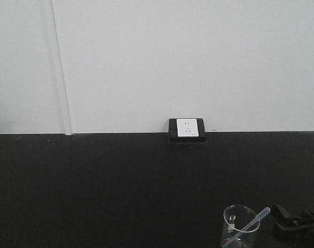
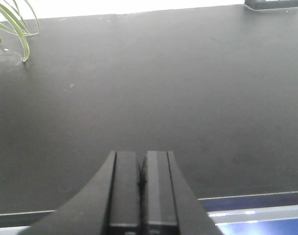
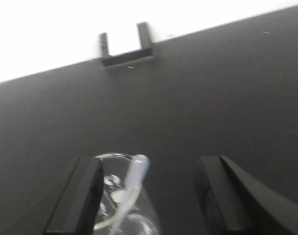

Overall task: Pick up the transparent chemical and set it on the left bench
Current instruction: 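Close the right gripper on the pipette and lift it out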

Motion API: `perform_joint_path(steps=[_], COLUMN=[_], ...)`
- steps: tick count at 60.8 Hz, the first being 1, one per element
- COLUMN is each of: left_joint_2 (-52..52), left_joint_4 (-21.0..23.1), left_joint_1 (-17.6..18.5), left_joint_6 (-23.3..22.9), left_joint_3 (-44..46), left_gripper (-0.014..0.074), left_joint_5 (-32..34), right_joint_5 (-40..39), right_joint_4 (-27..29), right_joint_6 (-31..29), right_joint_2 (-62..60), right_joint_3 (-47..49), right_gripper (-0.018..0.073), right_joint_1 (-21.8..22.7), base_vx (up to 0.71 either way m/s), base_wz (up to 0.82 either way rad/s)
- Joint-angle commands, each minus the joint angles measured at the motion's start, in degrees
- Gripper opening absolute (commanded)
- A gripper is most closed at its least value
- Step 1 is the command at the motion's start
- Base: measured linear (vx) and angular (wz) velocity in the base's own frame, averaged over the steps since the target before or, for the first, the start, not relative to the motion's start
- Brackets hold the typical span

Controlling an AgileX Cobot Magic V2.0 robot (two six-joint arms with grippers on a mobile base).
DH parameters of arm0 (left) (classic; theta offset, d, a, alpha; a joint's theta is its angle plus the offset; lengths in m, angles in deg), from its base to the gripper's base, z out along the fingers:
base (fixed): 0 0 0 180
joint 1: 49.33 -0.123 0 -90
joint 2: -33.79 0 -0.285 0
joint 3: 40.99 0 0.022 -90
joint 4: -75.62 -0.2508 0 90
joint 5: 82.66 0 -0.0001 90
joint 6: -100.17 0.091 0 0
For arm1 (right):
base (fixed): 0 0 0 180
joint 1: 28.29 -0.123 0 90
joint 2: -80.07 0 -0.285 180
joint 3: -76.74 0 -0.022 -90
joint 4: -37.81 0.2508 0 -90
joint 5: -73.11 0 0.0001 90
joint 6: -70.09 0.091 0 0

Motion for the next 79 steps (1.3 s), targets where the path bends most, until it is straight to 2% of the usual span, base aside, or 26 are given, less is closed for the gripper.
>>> perform_joint_path(steps=[1,16,29,35,46,57,67,79], left_joint_2=[1.1,1.1,1.1,1.1,1.1,1.1,1.1,1.1], left_joint_4=[0.04,0.04,0.04,0.04,0.04,0.04,0.04,0.04], left_joint_1=[0.1,0.1,0.1,0.1,0.1,0.1,0.1,0.1], left_joint_6=[-0.45,-0.45,-0.45,-0.45,-0.45,-0.45,-0.45,-0.45], left_joint_3=[-0.93,-0.93,-0.93,-0.93,-0.93,-0.93,-0.93,-0.93], left_gripper=[-0.0003,-0.0003,-0.0003,-0.0003,-0.0003,-0.0003,-0.0003,-0.0003], left_joint_5=[4.49,4.49,4.49,4.49,4.49,4.49,4.49,4.49], right_joint_5=[-10.96,-19.58,-19.08,-16.3,-14.3,-13.0,-11.21,-13.3], right_joint_4=[-1.97,-1.97,-2.24,-4.42,-6.52,-5.73,-5.84,-6.41], right_joint_6=[3.66,4.51,4.57,7.13,8.86,8.86,9.24,9.24], right_joint_2=[2.93,11.28,16.41,17.97,18.95,18.99,18.99,18.45], right_joint_3=[1.79,2.16,8.31,10.96,11.24,11.24,11.24,11.24], right_gripper=[0.048,0.0478,0.0478,0.0478,0.0478,0.0458,0.0329,0.0083], right_joint_1=[0.07,0.07,0.07,0.07,0.07,0.07,0.07,0.07], base_vx=[0.0,0.0,0.0,0.0,0.0,0.0,0.0,0.0], base_wz=[0.0,0.0,0.0,0.0,0.0,0.0,0.0,0.0])
